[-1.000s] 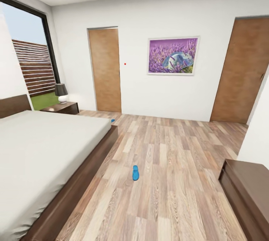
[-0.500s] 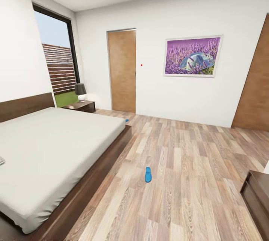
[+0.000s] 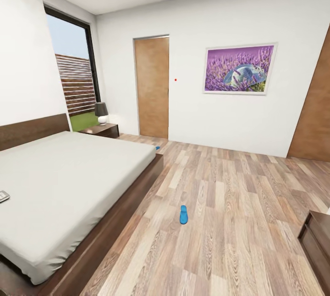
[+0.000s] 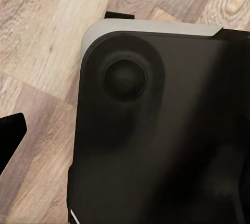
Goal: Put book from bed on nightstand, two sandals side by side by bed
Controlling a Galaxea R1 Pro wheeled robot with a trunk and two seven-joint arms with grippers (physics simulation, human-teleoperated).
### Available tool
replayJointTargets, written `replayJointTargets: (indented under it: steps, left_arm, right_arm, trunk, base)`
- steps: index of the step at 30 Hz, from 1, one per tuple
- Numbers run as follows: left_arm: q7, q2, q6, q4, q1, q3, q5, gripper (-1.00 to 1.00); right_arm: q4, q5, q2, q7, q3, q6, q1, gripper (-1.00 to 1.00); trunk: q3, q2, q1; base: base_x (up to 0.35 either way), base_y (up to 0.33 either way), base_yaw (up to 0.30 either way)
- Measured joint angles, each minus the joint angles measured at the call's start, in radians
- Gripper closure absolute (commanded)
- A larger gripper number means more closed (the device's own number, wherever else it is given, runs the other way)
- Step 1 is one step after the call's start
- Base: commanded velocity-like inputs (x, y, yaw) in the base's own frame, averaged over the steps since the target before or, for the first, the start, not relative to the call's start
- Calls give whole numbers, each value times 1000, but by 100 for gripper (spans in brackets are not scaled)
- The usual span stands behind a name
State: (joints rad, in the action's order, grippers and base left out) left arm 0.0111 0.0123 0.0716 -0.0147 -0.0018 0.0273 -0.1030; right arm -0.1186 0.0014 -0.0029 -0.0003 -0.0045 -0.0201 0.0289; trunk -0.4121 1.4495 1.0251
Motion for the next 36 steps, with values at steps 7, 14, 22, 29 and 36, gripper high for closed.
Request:
replayJointTargets:
  steps: [7, 14, 22, 29, 36]
  left_arm:
    - [0, 0, 0, 1, 0, 0, 0, -100]
    - [0, 0, 0, 1, 0, 0, 0, -100]
    - [0, 0, 0, 1, 0, 0, 0, -100]
    - [0, 0, 0, 1, 0, 0, 0, -100]
    - [0, 0, 0, 1, 0, 0, 0, -100]
  right_arm:
    - [0, 0, 0, 0, 0, -2, 0, -100]
    - [0, 0, 0, 0, 0, -2, 0, -100]
    - [0, 0, 0, 0, 0, -2, 0, -100]
    - [0, 0, 0, 0, 0, -1, 0, -100]
    - [0, 0, 0, 0, 0, -1, 0, -100]
  trunk:
    - [-7, 0, 0]
    - [-18, 0, 0]
    - [-30, 0, 0]
    - [-39, 0, 0]
    - [-42, 0, 0]
  base:
    - [0, 0, 3]
    - [0, 0, 0]
    - [0, 0, 0]
    - [0, 0, 0]
    - [0, 0, 0]
